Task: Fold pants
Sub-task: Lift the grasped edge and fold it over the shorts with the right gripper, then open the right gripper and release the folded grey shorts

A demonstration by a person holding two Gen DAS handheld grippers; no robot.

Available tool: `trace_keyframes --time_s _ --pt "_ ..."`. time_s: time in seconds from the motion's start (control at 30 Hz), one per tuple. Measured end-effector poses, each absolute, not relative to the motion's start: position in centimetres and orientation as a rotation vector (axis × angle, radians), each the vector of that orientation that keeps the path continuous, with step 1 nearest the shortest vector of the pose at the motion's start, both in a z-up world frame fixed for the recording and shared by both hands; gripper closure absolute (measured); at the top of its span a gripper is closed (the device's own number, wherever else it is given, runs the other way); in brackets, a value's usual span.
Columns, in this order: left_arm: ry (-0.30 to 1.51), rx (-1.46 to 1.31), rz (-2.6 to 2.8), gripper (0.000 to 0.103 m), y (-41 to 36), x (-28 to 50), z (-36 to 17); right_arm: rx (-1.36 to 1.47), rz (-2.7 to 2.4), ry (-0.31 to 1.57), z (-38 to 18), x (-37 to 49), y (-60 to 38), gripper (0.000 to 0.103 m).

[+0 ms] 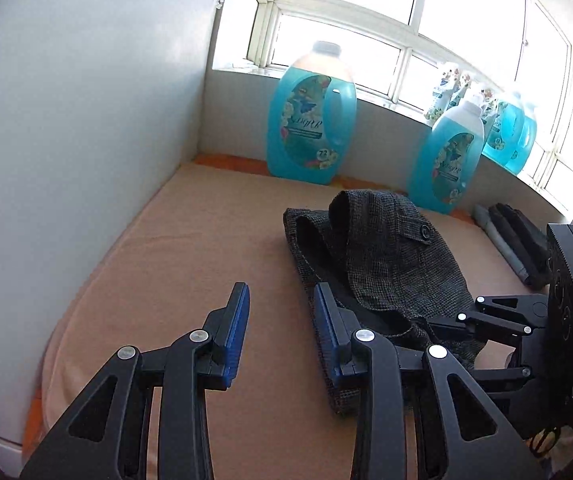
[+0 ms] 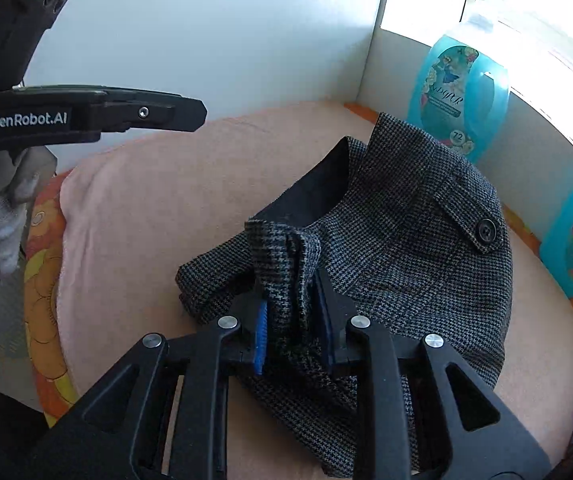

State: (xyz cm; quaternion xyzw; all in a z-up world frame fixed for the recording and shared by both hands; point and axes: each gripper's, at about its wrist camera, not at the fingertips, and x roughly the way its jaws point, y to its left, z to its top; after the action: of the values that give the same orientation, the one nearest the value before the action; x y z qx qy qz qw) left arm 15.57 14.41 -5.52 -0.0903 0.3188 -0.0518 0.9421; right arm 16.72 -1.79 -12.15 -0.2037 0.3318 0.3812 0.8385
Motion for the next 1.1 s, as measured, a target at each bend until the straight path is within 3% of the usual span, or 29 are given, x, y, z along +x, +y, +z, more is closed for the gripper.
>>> trace_keyframes --time_s 0.17,0.23,0.3,0.53,0.57,0.6,0.7,1.1 --pt "0.657 -0.182 -0.155 0.071 13.1 15.3 -5.3 -0.222 0.905 0.714 -8.9 17.2 -6.7 0.074" --pt "0.663 -0.184 -0.196 0.065 12.2 15.2 -5.3 -0.165 0.870 0.710 -7.7 18.7 -8.5 0.074" --pt "0.671 -0.181 -0.251 0.052 10.9 15.3 -5.5 -0.149 0.801 0.693 -6.6 20.8 -9.6 0.073" --pt "0.779 -0.130 -0.357 0.052 6.8 16.9 -8.2 -0.168 0.707 0.759 -5.8 28.7 -7.8 0.073" --pt "0.793 -0.140 -0.365 0.058 6.7 17.1 -8.7 -0.174 0.698 0.773 -6.1 29.4 -7.2 0.073" --pt "0.802 -0.150 -0.367 0.070 6.7 17.2 -9.2 -0.186 0.691 0.790 -6.5 30.1 -6.5 0.073" --pt "0.803 -0.172 -0.368 0.089 7.2 17.1 -9.9 -0.205 0.672 0.837 -8.0 32.0 -4.7 0.073" --pt "0.792 -0.147 -0.351 0.090 8.0 14.9 -10.9 -0.257 0.676 0.945 -13.7 36.7 1.9 0.072"
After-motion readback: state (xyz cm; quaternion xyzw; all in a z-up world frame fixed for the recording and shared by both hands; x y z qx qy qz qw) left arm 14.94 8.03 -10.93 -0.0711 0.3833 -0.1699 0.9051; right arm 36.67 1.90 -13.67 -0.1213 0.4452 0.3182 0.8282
